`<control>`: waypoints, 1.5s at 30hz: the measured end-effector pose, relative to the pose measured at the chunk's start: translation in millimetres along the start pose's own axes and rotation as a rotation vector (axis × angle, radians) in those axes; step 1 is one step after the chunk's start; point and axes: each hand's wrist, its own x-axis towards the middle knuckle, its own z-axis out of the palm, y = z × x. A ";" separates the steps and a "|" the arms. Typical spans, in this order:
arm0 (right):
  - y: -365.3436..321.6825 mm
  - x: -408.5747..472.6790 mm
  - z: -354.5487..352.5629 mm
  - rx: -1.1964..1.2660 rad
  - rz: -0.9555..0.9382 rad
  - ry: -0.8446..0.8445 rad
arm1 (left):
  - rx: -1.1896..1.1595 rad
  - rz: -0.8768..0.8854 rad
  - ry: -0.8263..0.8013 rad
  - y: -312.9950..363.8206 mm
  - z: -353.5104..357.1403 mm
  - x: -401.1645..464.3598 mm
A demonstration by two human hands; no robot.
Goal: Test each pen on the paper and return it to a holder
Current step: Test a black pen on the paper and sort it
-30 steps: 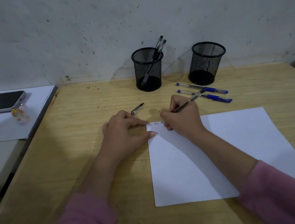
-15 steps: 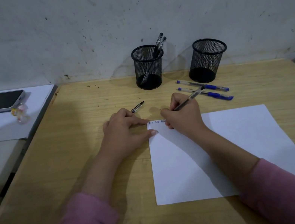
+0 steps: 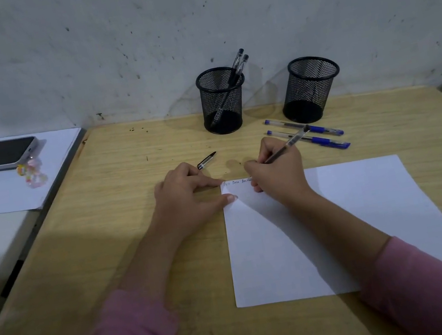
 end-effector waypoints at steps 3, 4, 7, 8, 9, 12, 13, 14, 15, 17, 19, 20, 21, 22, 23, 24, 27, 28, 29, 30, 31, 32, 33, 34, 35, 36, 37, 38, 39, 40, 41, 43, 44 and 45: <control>1.8 0.5 0.5 -0.036 -0.055 0.002 | 0.003 0.010 0.001 0.0 -0.1 0.1; 2.0 0.1 0.2 -0.024 -0.065 -0.006 | -0.002 0.008 0.002 0.5 -0.1 0.3; 2.7 0.2 -0.7 0.007 -0.071 -0.007 | 0.001 0.004 -0.003 1.8 -0.4 0.8; 2.7 0.5 -0.7 0.008 -0.075 -0.006 | 0.004 0.009 -0.002 1.8 -0.3 0.6; 2.5 0.8 -0.8 0.010 -0.074 -0.004 | 0.006 0.016 0.002 1.7 -0.2 0.4; 1.9 2.0 -2.7 0.037 0.000 0.061 | 0.024 0.037 0.011 0.6 -0.1 -1.1; 1.4 2.4 -4.1 0.071 0.034 0.092 | 0.042 0.044 0.013 0.4 -0.1 -2.0; 0.6 3.2 -5.7 0.124 0.061 0.120 | 0.059 0.049 0.016 0.4 0.1 -2.9; -0.3 4.5 -7.2 0.187 0.083 0.141 | 0.068 0.054 0.021 1.0 0.2 -3.4; -1.5 6.9 -9.3 0.284 0.119 0.162 | 0.043 0.072 0.060 4.6 0.7 -2.5; -2.3 7.6 -9.4 0.340 0.141 0.152 | 0.007 0.083 0.142 8.3 2.9 2.5; -2.5 7.2 -8.9 0.362 0.143 0.136 | 0.007 0.076 0.190 8.9 4.4 6.3; -2.8 6.3 -8.5 0.373 0.136 0.114 | 0.018 0.062 0.235 9.3 5.8 10.2; -3.5 5.0 -8.1 0.365 0.121 0.089 | 0.029 0.044 0.269 9.0 6.9 13.9; -4.7 3.4 -8.2 0.342 0.101 0.065 | 0.038 0.024 0.291 8.6 7.6 16.9; -6.3 1.7 -8.5 0.311 0.080 0.045 | 0.046 0.001 0.297 8.2 8.1 19.6; -10.5 -2.7 -10.2 0.219 0.042 0.009 | 0.095 -0.064 0.243 7.0 9.3 26.1; -11.0 -3.6 -10.7 0.206 0.042 0.000 | 0.125 -0.069 0.219 6.1 10.1 28.5; -11.0 -4.1 -10.9 0.207 0.045 -0.009 | 0.152 -0.070 0.204 5.5 10.7 30.3; -11.0 -4.6 -11.2 0.213 0.048 -0.019 | 0.168 -0.071 0.199 5.3 11.1 31.7; -11.0 -4.8 -11.5 0.220 0.052 -0.029 | 0.166 -0.072 0.204 5.4 11.3 32.8; -11.4 -5.1 -11.9 0.226 0.056 -0.037 | 0.143 -0.071 0.217 6.2 11.2 33.1; -12.0 -5.3 -12.6 0.231 0.058 -0.040 | 0.103 -0.061 0.235 7.6 10.9 32.3; -12.7 -5.4 -13.4 0.238 0.057 -0.041 | 0.057 -0.043 0.255 9.8 10.4 31.1; -13.2 -5.1 -14.0 0.245 0.055 -0.039 | 0.011 -0.018 0.273 12.2 9.8 29.5; -13.4 -4.7 -14.5 0.250 0.052 -0.037 | -0.032 0.012 0.287 14.8 9.2 28.0; -13.4 -4.4 -14.6 0.250 0.047 -0.038 | -0.070 0.043 0.297 17.4 9.0 26.3; -13.3 -4.0 -14.5 0.249 0.040 -0.041 | -0.101 0.070 0.304 19.7 8.9 25.0; -13.1 -3.9 -14.4 0.250 0.035 -0.046 | -0.124 0.088 0.307 21.8 9.0 23.9; -13.0 -4.0 -14.4 0.254 0.033 -0.053 | -0.141 0.100 0.309 23.7 9.3 23.2; -13.0 -4.1 -14.5 0.260 0.030 -0.061 | -0.153 0.107 0.307 24.9 9.6 22.9; -14.3 -4.4 -15.1 0.271 0.018 -0.083 | -0.173 0.126 0.293 26.8 10.3 22.2; -15.3 -4.4 -15.8 0.279 0.009 -0.101 | -0.187 0.145 0.283 27.1 10.7 22.0; -16.6 -4.3 -16.7 0.291 0.000 -0.122 | -0.208 0.163 0.272 27.0 10.6 21.8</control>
